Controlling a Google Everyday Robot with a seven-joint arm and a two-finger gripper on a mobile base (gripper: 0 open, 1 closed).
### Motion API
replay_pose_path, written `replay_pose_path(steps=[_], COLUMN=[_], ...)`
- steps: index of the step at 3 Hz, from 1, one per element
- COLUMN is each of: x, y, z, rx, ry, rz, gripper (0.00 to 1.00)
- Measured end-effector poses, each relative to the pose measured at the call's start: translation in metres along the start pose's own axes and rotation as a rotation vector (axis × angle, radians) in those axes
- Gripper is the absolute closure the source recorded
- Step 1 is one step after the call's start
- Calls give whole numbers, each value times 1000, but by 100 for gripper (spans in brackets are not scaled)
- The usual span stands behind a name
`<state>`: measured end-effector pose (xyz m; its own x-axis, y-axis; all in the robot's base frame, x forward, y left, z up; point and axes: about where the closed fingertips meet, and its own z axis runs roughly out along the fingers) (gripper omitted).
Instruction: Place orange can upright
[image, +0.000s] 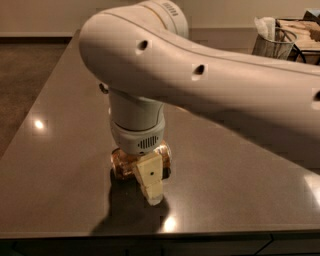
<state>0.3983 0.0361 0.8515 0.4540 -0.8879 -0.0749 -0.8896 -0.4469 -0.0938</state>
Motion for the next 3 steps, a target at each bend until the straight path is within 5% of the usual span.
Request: replay_pose_path(steps=[2, 3], x=[4, 11], y=[-10, -18], z=[5, -1], rx=[-36, -51], ry=[42, 11], rz=[116, 173], gripper=[41, 64])
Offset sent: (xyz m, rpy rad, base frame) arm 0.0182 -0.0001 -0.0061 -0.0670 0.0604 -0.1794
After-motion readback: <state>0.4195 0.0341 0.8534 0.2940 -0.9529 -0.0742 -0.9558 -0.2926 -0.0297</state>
